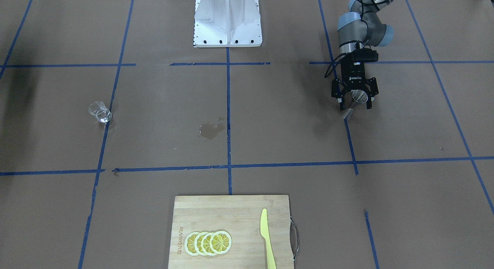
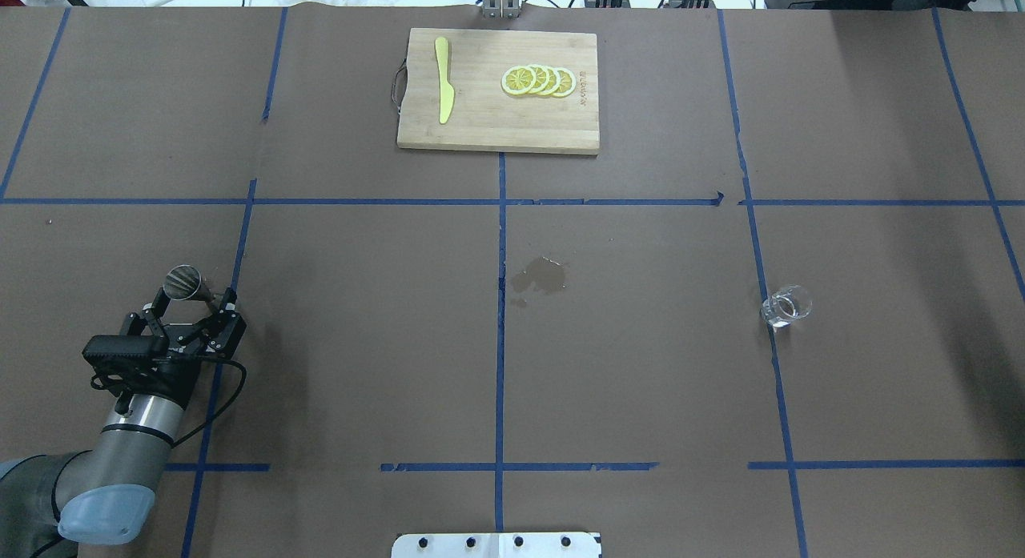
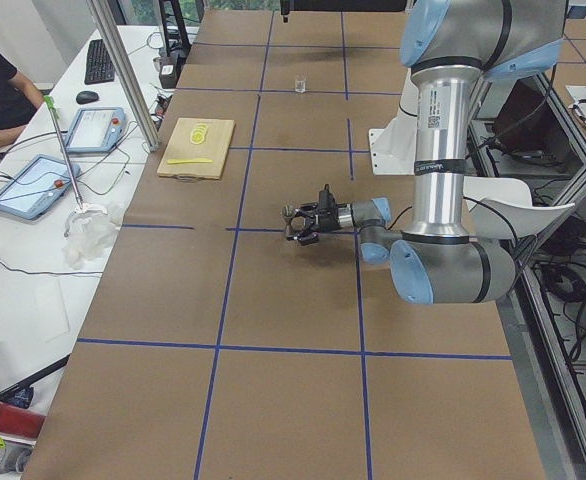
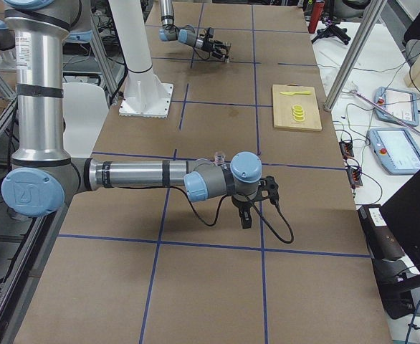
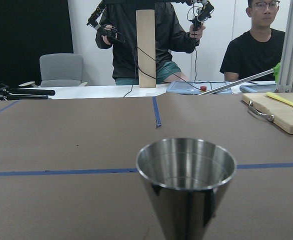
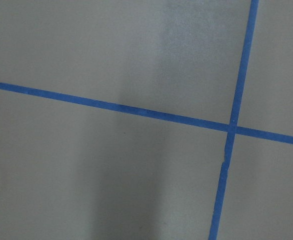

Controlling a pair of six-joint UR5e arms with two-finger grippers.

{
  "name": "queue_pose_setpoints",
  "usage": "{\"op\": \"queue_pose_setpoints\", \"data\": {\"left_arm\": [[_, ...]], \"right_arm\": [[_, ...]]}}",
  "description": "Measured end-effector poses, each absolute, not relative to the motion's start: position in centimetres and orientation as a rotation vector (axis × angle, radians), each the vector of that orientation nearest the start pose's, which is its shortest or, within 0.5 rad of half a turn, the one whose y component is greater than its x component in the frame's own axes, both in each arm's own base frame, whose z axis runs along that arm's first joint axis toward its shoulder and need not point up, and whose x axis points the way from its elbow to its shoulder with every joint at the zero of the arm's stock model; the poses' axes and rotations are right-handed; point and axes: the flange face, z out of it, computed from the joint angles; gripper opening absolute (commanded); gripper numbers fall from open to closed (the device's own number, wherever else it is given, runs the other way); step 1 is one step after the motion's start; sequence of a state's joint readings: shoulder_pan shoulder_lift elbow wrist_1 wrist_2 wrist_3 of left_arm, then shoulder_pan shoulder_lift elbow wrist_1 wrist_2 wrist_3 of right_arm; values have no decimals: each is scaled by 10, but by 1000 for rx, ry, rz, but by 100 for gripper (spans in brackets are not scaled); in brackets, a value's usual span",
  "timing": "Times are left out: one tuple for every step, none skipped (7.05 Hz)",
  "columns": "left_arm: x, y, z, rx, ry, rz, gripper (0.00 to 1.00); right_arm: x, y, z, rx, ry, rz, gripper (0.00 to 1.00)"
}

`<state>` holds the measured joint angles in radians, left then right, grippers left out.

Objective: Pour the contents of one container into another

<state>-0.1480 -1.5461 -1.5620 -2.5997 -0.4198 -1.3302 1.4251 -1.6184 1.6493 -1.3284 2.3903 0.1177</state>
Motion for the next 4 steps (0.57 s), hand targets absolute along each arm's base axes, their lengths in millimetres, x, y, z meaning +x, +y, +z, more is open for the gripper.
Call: {"op": "queue_pose_setpoints", "data": {"left_arm": [[434, -293, 536, 1196, 661, -499, 81], [440, -295, 528, 1200, 667, -499, 62], [444, -297, 520, 1208, 668, -488, 46], [444, -297, 515, 1218, 669, -474, 44]], "right_arm": [[-11, -490, 613, 149, -842, -138, 100], [-11, -490, 613, 149, -842, -139, 100], [-11, -490, 613, 149, -842, -139, 100], [-11, -490, 613, 149, -842, -140, 100]]}}
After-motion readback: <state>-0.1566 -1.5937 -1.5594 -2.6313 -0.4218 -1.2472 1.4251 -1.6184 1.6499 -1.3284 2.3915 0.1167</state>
